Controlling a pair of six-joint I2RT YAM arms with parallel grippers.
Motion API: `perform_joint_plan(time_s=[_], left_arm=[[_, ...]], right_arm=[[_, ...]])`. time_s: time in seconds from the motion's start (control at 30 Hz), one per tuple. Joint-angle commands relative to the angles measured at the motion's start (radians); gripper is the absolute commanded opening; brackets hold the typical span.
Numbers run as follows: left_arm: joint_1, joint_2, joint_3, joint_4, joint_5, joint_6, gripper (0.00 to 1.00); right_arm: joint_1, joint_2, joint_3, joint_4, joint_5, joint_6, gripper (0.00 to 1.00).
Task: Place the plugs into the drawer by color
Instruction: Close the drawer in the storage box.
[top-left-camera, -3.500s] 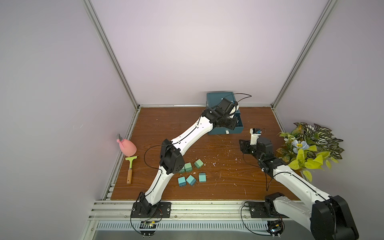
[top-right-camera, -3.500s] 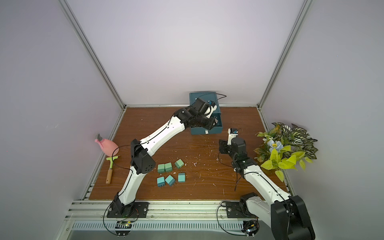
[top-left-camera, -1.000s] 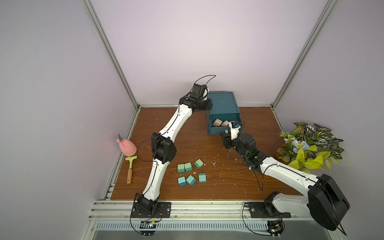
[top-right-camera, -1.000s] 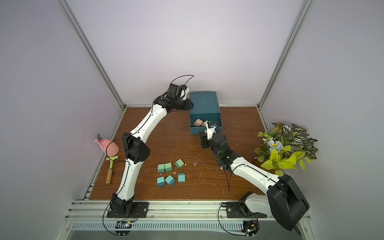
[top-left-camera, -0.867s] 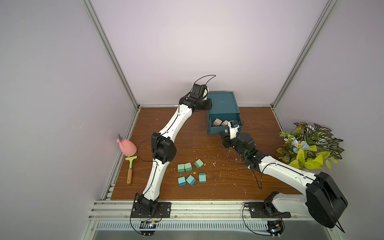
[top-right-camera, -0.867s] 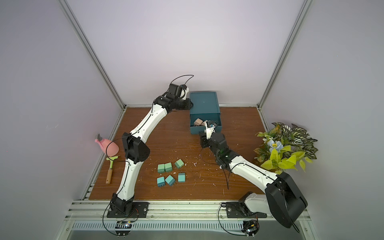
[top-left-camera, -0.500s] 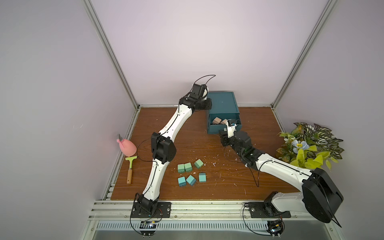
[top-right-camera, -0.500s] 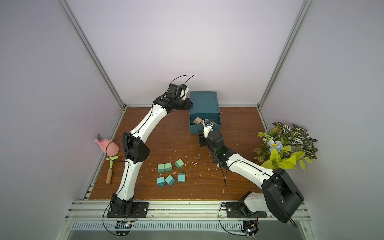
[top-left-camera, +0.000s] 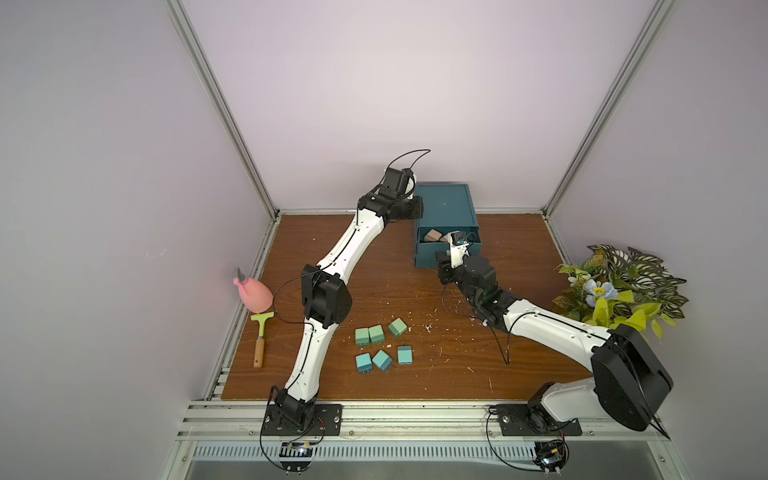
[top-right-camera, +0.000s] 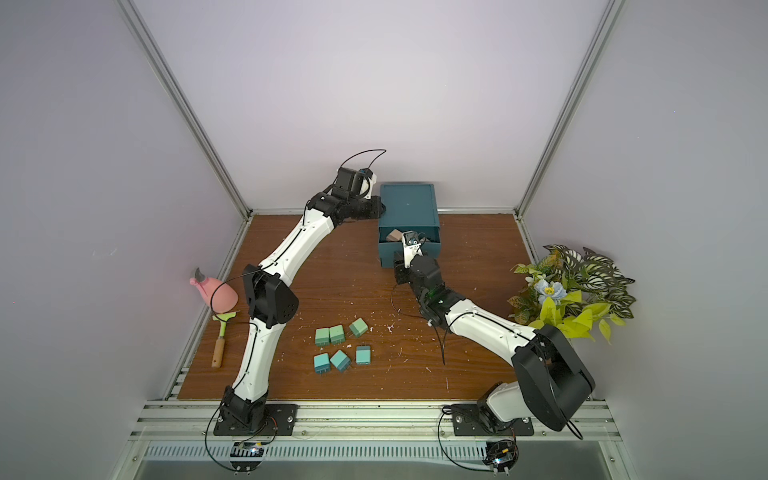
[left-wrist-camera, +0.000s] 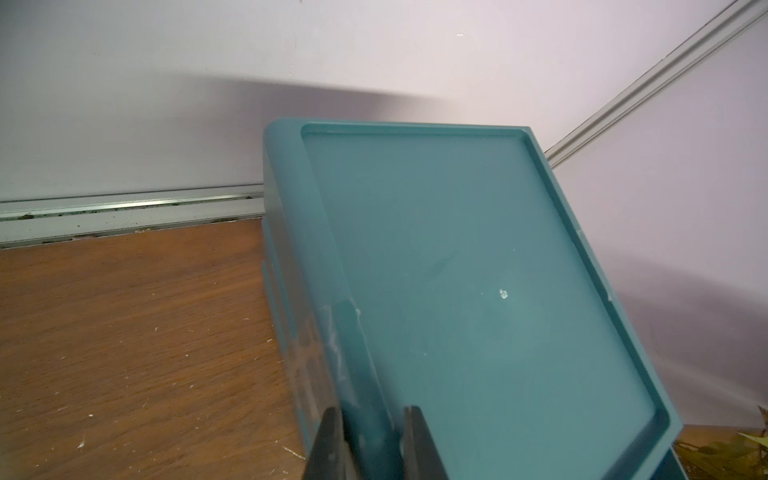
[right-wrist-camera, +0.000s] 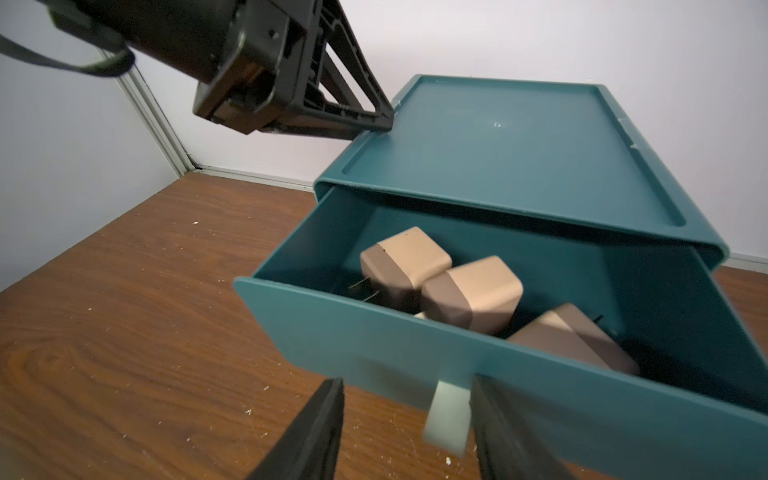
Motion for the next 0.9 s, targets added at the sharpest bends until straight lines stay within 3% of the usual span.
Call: perform_joint_plan(time_s=[0.0,0.87], left_arm=[[0.003,-0.006,-0.037,-0.073,0.030,0.026,0.14],[-0.011,-0.131,-0.219,-0.073,0.025,0.037,0.08]], right_arm=[[-0.005,0.013,0.052,0.089,0.043,-0.028,0.56],[-0.146,0.176,0.174,0.149,-0.081,0.014,0.56]])
